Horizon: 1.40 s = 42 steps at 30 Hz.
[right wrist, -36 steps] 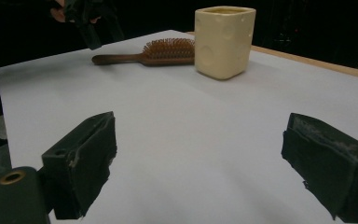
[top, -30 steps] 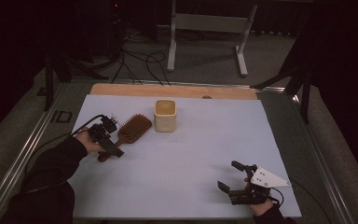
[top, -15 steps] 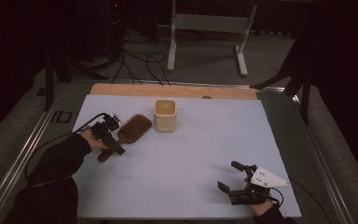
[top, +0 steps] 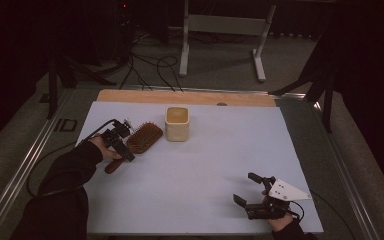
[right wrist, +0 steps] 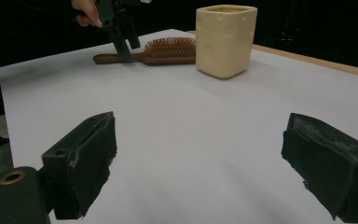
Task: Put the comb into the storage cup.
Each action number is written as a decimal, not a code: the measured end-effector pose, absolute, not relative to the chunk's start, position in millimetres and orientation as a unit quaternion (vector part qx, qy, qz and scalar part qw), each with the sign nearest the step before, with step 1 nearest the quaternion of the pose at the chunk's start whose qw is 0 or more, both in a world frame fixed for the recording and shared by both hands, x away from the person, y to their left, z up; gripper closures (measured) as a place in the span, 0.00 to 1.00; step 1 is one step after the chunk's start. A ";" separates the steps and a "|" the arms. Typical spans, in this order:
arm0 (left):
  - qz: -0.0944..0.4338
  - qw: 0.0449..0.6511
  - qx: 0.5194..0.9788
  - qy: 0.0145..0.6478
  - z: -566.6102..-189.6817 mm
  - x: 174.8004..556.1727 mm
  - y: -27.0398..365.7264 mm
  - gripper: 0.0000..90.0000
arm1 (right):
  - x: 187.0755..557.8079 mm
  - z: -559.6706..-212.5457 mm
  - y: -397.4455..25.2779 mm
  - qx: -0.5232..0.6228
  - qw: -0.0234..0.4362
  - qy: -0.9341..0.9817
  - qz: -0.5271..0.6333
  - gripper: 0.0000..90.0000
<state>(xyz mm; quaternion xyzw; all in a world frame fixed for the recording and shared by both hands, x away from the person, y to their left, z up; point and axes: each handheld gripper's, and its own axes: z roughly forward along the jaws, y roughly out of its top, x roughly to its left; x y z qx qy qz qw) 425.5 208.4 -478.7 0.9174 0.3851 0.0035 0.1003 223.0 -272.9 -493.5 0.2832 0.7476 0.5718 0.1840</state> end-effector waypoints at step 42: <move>0.014 0.072 0.915 0.397 -488.2 430.4 198.3 0.74 | 222.7 -493.3 -272.9 0.285 0.181 0.747 0.573 0.11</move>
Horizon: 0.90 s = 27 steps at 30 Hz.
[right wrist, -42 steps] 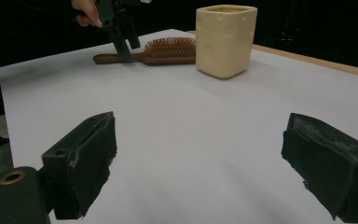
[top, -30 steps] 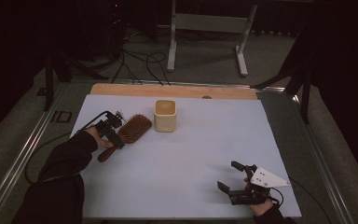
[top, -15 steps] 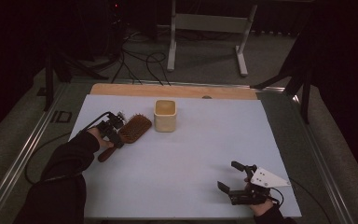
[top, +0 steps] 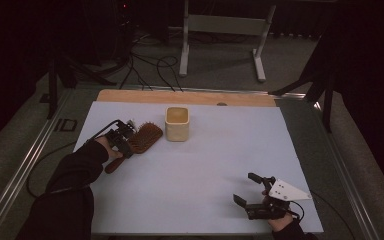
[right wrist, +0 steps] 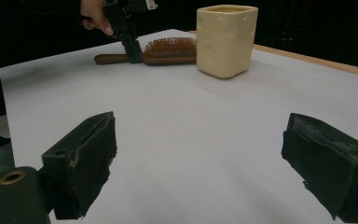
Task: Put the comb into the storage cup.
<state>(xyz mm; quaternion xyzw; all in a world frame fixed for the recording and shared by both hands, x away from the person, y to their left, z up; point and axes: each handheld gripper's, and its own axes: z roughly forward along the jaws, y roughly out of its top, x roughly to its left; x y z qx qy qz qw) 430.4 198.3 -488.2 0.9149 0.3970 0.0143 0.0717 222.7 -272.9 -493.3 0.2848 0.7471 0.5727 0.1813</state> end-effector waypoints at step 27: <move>0.021 0.123 0.895 0.428 -490.0 422.0 210.4 0.83 | 222.8 -493.4 -272.7 0.286 0.181 0.748 0.571 0.11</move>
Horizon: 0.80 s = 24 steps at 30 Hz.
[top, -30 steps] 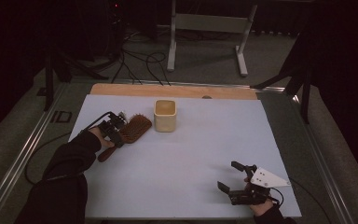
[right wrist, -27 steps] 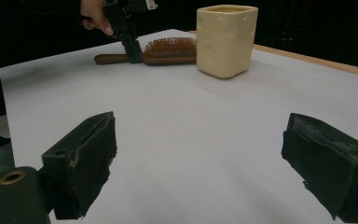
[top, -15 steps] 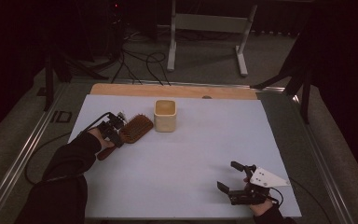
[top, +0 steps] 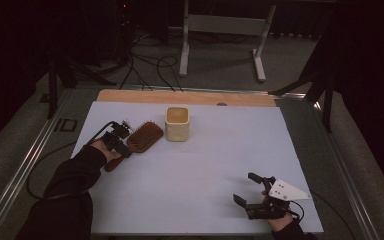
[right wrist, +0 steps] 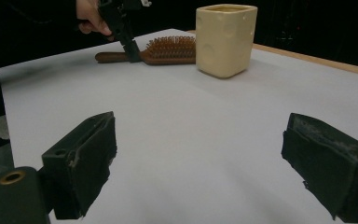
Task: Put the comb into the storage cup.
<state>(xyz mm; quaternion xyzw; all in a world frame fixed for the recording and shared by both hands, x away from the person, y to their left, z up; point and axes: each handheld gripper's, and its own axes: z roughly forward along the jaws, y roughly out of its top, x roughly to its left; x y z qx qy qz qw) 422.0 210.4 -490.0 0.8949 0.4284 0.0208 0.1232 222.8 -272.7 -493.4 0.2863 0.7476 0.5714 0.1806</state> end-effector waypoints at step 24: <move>0.051 0.221 0.867 0.445 -465.6 402.1 228.3 0.83 | 223.0 -493.3 -273.0 0.288 0.182 0.747 0.571 0.11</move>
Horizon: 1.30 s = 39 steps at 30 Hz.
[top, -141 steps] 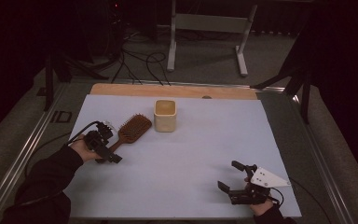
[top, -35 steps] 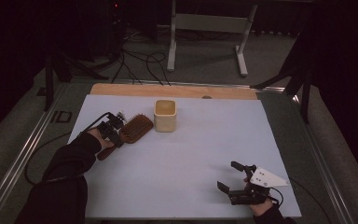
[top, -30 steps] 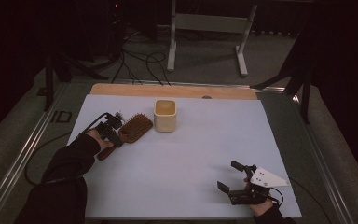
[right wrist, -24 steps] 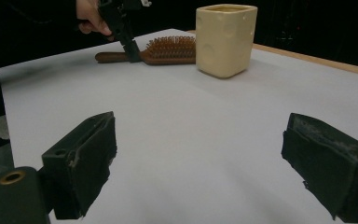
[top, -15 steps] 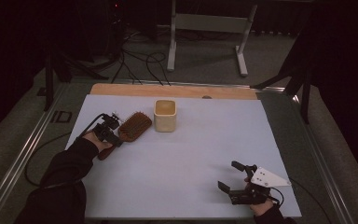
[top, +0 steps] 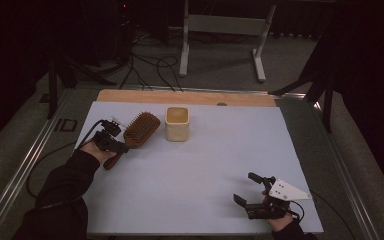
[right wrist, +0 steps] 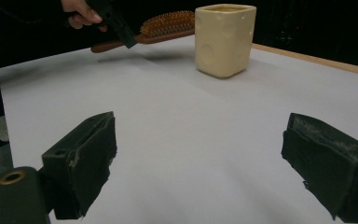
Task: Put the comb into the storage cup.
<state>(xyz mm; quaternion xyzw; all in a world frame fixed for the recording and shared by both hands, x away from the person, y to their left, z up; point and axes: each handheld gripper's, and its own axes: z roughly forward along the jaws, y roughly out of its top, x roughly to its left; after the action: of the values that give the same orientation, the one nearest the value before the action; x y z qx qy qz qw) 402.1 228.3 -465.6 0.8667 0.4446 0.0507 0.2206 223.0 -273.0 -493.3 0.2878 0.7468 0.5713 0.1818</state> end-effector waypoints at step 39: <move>0.088 0.358 0.841 0.396 -427.2 335.9 198.1 0.82 | 222.9 -493.4 -271.7 0.287 0.180 0.748 0.571 0.11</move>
<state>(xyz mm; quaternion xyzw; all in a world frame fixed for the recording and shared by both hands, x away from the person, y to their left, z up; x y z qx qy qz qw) 335.9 198.1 -427.2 0.8410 0.3959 0.0878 0.3581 222.9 -271.7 -493.4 0.2871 0.7479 0.5708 0.1802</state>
